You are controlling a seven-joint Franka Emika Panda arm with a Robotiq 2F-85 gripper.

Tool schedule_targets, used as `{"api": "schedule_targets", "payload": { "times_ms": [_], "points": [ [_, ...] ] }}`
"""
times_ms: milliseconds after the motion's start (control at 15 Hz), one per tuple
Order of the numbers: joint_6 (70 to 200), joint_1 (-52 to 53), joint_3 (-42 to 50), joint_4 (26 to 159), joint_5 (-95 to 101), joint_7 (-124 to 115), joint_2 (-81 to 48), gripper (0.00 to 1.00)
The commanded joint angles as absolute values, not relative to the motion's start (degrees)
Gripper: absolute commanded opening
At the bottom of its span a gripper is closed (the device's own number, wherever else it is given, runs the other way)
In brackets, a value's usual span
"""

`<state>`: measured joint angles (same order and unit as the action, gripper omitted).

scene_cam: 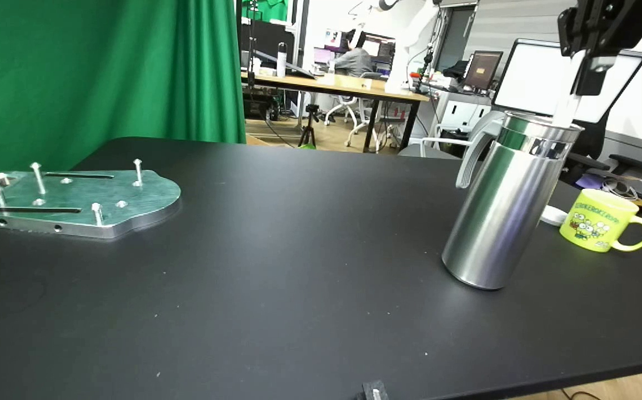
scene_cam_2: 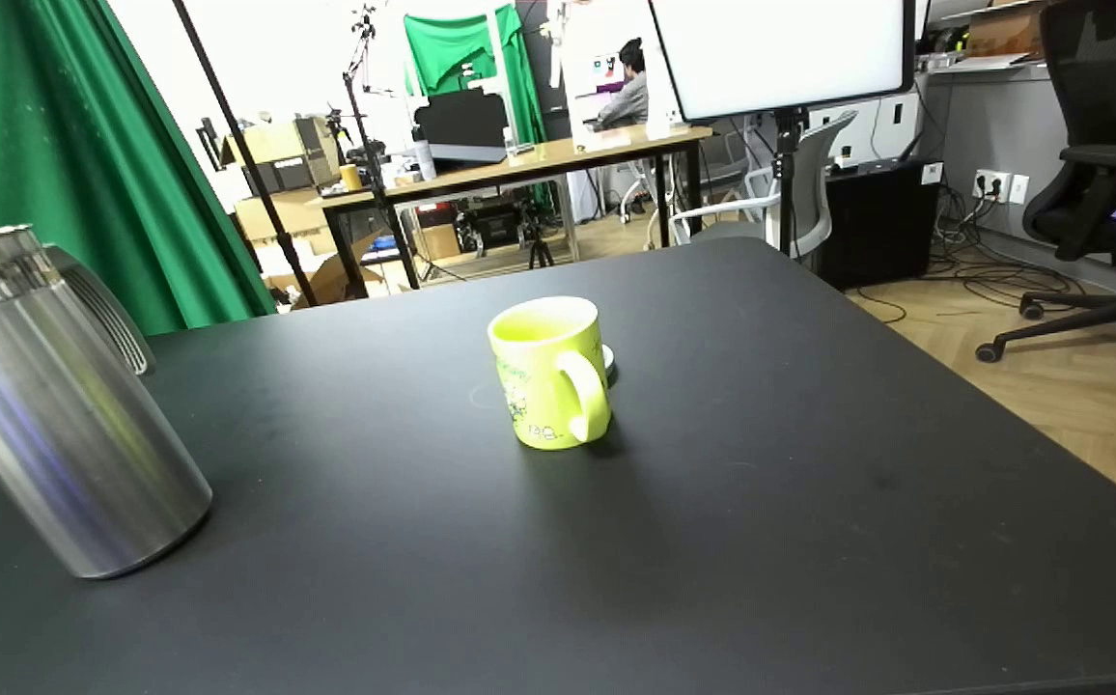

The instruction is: Use the object in the flask to clean it

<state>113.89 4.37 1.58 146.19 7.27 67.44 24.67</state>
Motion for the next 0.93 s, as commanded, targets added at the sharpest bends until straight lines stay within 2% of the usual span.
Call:
{"api": "schedule_targets", "payload": {
  "times_ms": [0, 400, 867],
  "points": [
    [109.58, 5.04, 1.98, 143.43, 7.72, 67.62, 28.19, 0.04],
    [101.68, 6.4, 2.33, 138.15, 7.48, 69.99, 32.65, 0.04],
    [106.71, 5.89, 2.62, 141.99, 8.59, 68.9, 26.73, 0.04]
  ]
}}
